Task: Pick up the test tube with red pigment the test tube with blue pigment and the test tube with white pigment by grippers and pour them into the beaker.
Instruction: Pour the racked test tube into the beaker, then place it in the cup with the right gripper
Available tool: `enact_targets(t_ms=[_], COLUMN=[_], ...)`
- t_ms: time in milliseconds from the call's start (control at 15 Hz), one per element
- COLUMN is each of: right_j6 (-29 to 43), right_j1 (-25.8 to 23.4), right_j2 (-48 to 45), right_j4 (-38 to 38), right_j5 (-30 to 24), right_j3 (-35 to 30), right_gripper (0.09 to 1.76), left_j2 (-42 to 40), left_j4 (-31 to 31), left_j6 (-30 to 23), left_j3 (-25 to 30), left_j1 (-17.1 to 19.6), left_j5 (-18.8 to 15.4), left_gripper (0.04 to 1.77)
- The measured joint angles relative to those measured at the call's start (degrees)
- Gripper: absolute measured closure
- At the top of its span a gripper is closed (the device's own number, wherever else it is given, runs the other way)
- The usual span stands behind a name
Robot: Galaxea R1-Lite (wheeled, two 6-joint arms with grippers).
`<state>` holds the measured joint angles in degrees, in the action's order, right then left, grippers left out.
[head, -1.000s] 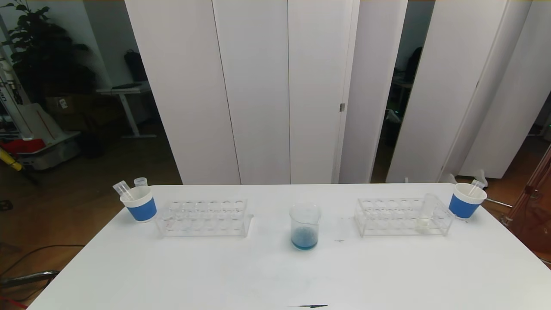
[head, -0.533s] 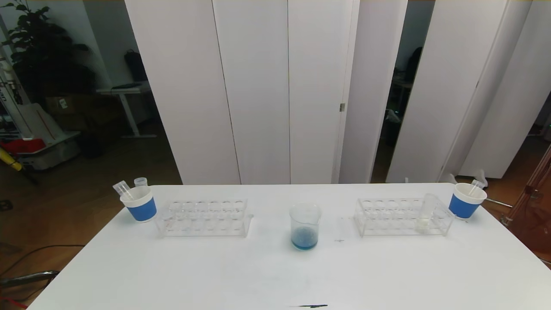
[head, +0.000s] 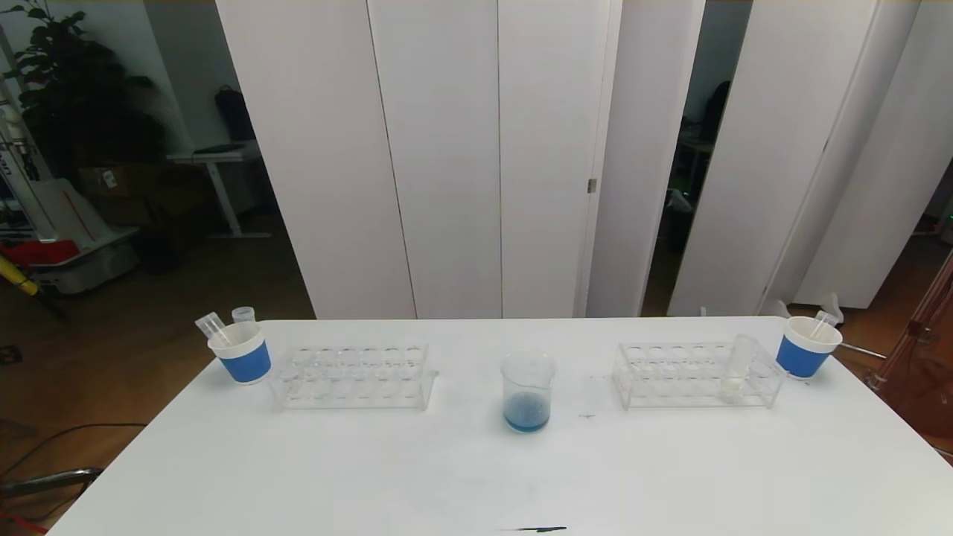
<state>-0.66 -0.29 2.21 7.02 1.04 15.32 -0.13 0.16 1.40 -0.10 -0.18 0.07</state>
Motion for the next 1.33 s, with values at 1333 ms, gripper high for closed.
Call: enact_targets(t_ms=[1333], right_j6=[2.47], right_j1=[-3.58], right_j2=[71.35], right_j4=[-30.45], right_j5=[0.39], right_j3=[32.49], right_gripper=[0.1], left_j2=[0.06], left_j4=[0.02], left_j6=[0.0], left_j3=[0.0], left_j1=[0.0], left_j5=[0.0], left_gripper=[0.08])
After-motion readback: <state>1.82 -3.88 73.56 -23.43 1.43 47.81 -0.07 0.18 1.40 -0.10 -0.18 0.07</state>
